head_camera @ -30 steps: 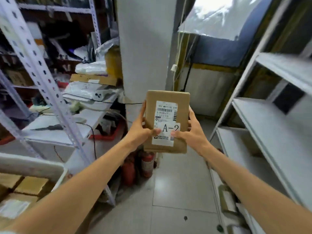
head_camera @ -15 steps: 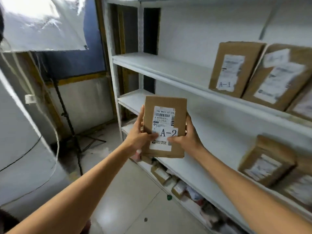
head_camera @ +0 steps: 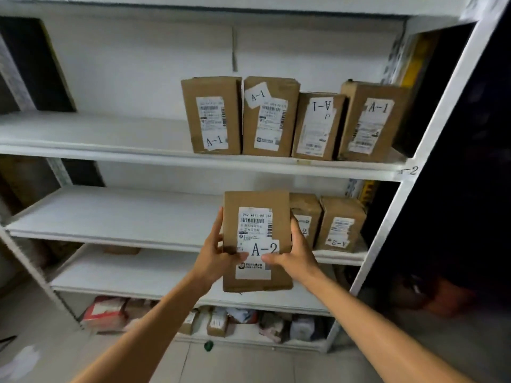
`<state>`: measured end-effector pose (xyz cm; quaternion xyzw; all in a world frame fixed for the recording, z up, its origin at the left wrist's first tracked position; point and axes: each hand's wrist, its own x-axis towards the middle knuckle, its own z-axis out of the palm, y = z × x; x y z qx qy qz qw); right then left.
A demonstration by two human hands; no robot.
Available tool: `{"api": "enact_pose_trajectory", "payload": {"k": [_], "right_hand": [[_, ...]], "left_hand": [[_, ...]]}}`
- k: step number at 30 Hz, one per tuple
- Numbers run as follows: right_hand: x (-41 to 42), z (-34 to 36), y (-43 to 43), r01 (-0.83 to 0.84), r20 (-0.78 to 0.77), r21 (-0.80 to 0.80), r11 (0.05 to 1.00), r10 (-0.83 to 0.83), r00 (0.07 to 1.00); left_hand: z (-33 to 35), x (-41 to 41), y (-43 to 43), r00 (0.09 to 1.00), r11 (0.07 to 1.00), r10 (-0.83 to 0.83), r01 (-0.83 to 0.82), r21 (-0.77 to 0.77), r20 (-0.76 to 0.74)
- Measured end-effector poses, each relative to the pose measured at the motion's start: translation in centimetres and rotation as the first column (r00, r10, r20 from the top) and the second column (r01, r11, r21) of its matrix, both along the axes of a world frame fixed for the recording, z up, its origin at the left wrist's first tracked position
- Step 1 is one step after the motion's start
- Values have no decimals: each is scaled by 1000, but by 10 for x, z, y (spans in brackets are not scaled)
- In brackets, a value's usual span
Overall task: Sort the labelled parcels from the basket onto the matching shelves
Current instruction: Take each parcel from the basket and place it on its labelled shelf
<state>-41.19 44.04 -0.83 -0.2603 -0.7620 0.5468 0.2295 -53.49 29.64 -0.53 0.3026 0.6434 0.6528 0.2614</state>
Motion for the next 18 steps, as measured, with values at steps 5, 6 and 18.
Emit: {"api": "enact_pose_trajectory", "payload": {"k": [5,6,18], "right_hand": [[-31,-5,-4,-47,3,-6,999,47,999],[-41,-7,-3,-57,1,-12,998,57,998],[-132,-58,60,-42,90,-66,997,48,995]], "left_hand": [[-4,-29,-5,1000,999,27,-27,-18,4],[-4,-38,-5,1000,999,27,-27,-25,5],[-45,-132,59,995,990,-11,25,-141,99]]}}
